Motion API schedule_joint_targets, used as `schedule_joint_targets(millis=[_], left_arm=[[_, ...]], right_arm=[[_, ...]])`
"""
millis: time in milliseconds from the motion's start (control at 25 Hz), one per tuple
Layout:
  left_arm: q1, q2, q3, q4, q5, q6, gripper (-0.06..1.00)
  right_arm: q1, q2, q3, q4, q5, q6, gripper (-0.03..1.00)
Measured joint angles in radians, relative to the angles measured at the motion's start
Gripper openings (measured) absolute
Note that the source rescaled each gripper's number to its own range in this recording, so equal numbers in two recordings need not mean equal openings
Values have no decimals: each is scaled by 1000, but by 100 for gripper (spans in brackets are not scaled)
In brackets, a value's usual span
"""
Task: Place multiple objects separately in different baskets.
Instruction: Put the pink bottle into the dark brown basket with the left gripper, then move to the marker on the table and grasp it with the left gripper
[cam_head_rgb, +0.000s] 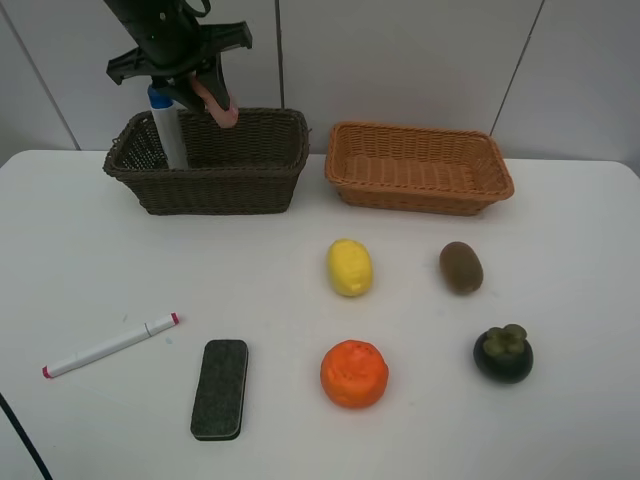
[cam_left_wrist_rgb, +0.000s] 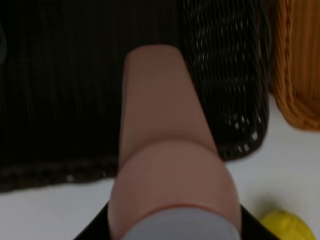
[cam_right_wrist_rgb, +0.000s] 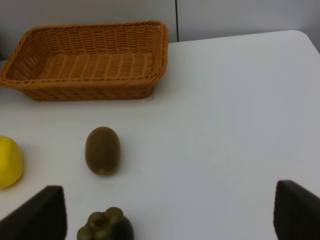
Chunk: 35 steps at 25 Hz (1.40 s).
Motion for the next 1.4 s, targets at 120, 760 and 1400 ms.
schedule_joint_targets(millis=[120,760,1400], left_arm=[[7,77,-21,5,-97,78,25],[6,147,-155,-53,85,193,100],[-87,-185,142,1,300,369,100]], right_arm=[[0,0,0,0,0,0,98],[0,0,0,0,0,0,98],[0,0,0,0,0,0,98]])
